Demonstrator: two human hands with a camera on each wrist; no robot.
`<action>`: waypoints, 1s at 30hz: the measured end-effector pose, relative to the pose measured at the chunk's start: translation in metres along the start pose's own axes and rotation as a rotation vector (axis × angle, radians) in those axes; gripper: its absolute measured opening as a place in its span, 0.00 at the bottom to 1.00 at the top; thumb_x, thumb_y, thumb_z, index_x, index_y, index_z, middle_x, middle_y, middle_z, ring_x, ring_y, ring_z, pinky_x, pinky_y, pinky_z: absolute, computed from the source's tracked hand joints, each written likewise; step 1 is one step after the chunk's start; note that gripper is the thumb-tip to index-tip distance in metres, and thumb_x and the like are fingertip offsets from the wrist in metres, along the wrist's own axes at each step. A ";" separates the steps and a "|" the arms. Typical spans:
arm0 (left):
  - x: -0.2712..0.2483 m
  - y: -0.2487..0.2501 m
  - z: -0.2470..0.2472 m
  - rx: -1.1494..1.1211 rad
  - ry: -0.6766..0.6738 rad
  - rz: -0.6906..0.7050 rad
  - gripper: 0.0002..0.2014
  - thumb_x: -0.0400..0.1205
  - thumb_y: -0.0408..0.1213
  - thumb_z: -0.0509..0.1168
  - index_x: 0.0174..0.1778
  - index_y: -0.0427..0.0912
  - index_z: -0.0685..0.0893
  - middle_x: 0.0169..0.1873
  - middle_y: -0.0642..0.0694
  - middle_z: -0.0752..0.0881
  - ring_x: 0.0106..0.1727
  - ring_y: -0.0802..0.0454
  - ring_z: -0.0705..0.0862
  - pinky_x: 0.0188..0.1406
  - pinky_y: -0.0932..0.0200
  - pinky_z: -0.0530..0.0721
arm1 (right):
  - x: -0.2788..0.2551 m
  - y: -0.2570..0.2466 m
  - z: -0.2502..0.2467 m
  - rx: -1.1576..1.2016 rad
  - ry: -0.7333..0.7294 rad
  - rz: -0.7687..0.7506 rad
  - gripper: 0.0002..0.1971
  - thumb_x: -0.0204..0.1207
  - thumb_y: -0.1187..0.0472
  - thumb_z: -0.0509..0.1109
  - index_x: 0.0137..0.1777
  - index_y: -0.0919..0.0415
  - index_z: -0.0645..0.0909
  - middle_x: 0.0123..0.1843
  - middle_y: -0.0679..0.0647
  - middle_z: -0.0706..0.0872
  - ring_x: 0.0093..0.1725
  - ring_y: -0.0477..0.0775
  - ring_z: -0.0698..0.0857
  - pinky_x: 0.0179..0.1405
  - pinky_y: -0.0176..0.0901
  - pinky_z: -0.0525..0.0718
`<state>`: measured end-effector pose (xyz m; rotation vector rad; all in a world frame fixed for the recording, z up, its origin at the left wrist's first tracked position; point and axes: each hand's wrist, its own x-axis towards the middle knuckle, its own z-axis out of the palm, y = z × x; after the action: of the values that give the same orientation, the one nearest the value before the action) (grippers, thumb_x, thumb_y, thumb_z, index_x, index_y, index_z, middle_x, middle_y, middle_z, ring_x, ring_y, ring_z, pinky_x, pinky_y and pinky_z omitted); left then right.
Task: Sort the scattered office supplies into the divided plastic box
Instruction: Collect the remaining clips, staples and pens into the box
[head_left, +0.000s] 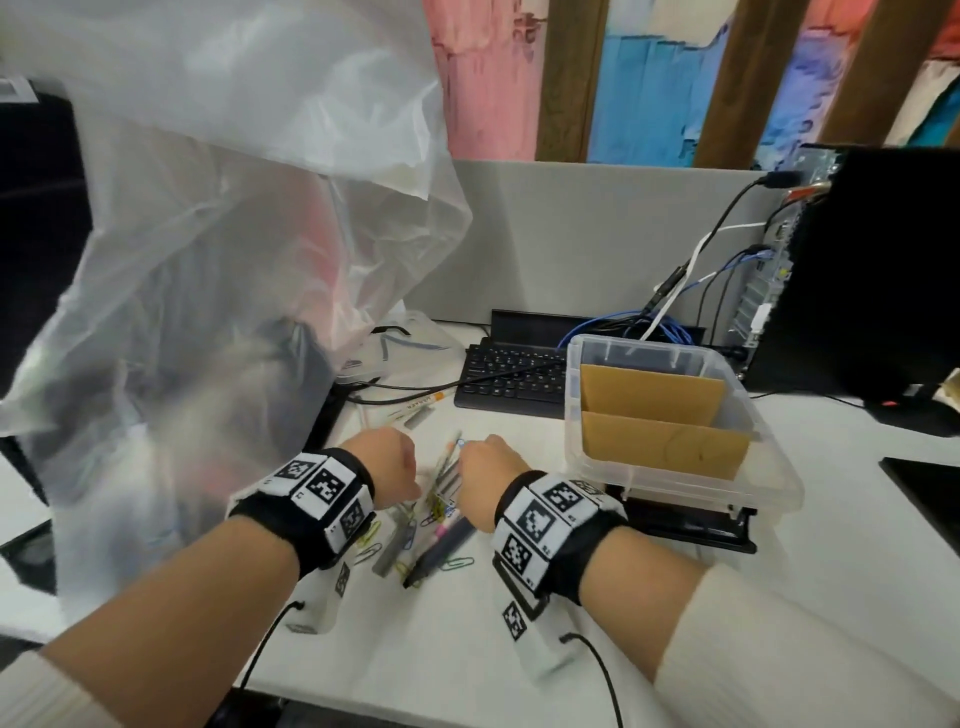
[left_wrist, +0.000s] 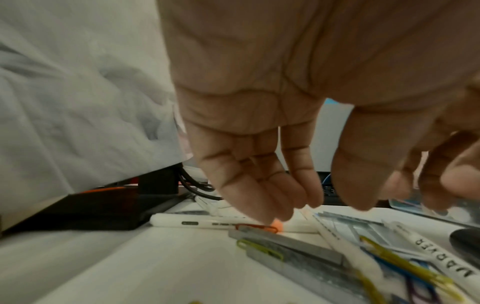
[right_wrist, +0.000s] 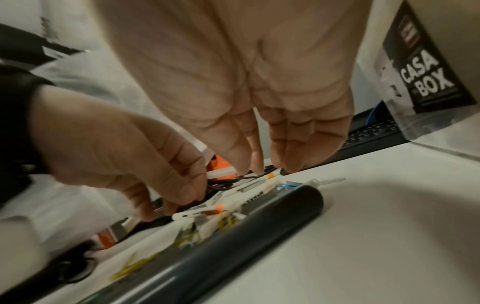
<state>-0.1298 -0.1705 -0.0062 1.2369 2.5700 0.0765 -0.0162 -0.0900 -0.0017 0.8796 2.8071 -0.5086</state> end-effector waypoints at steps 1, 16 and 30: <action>0.000 -0.001 0.000 0.014 -0.010 0.000 0.05 0.77 0.40 0.68 0.46 0.44 0.83 0.50 0.46 0.86 0.53 0.48 0.83 0.51 0.58 0.82 | 0.005 0.000 -0.001 -0.015 0.006 0.015 0.18 0.81 0.65 0.61 0.71 0.65 0.70 0.70 0.62 0.70 0.69 0.63 0.73 0.67 0.49 0.74; -0.010 0.001 0.007 0.041 -0.237 -0.044 0.16 0.69 0.42 0.75 0.49 0.37 0.89 0.28 0.50 0.84 0.27 0.55 0.79 0.22 0.70 0.74 | 0.056 -0.002 0.019 -0.067 0.014 0.124 0.19 0.69 0.55 0.75 0.58 0.58 0.76 0.61 0.58 0.81 0.62 0.62 0.79 0.58 0.52 0.78; -0.002 -0.003 0.009 0.008 -0.159 -0.071 0.05 0.71 0.38 0.68 0.40 0.42 0.82 0.32 0.47 0.82 0.34 0.50 0.79 0.29 0.65 0.77 | 0.062 0.007 0.024 -0.033 0.008 0.081 0.21 0.71 0.55 0.72 0.62 0.58 0.73 0.61 0.60 0.79 0.61 0.64 0.79 0.58 0.54 0.81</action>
<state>-0.1286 -0.1747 -0.0146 1.1066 2.4756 -0.0449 -0.0612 -0.0610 -0.0414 0.9864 2.7650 -0.4466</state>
